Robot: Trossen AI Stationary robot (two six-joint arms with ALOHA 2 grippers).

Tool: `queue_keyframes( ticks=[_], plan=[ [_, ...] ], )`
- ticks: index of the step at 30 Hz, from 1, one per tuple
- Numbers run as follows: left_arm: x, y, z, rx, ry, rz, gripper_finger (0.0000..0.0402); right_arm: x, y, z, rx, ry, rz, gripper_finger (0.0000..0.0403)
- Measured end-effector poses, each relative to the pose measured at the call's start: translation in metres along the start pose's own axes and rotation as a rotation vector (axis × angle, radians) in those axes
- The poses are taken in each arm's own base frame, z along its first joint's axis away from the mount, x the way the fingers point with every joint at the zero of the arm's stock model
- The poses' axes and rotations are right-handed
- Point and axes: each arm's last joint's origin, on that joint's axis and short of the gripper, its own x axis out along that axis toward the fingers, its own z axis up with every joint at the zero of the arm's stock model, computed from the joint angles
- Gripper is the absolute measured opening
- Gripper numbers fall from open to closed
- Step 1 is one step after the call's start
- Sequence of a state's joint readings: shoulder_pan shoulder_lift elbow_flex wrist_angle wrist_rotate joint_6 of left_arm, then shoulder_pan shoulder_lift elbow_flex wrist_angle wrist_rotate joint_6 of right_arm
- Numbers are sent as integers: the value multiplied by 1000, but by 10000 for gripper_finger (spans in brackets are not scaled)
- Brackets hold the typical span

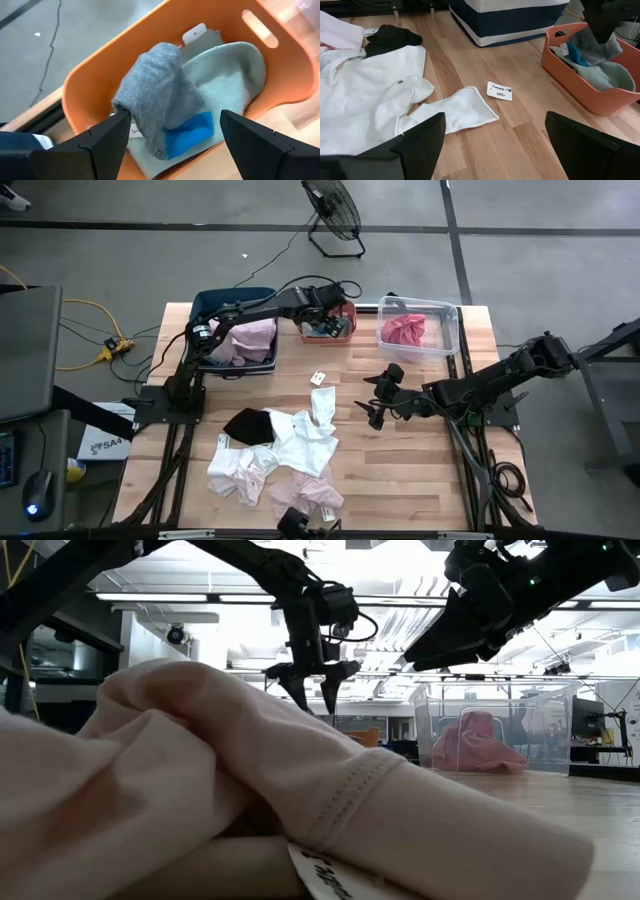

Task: Pick & Place Cloths
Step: Put the blue and gray sock into the orange bin

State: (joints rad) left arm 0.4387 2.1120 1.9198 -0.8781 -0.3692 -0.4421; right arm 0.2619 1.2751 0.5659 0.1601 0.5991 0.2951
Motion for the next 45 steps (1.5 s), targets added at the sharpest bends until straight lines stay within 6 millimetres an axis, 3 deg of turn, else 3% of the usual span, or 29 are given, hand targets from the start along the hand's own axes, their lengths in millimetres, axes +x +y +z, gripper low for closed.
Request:
queue_keyframes(
  ticks=[11, 19, 25, 29, 33, 39, 45],
  plan=[
    [-1, 9, -8, 71, 31, 195, 303, 0, 0, 0, -1, 0, 0, 335],
    [-2, -1, 0, 89, -61, 132, 290, 0, 0, 0, 0, 0, 0, 335],
    [-3, -4, 7, 65, -147, 136, 207, 0, 0, 0, -1, 1, 0, 335],
    [-3, -3, 9, 22, -173, 163, 116, 0, 0, 0, -1, 1, 0, 335],
    [9, -7, 4, 22, -151, 174, 21, 0, 0, 0, -1, 1, 0, 335],
    [42, -13, -6, 40, -82, 169, 10, 0, -1, -2, -11, 16, -4, 335],
    [52, -10, -8, 20, -16, 91, 3, 0, -1, -3, -21, 30, -9, 335]
  ],
)
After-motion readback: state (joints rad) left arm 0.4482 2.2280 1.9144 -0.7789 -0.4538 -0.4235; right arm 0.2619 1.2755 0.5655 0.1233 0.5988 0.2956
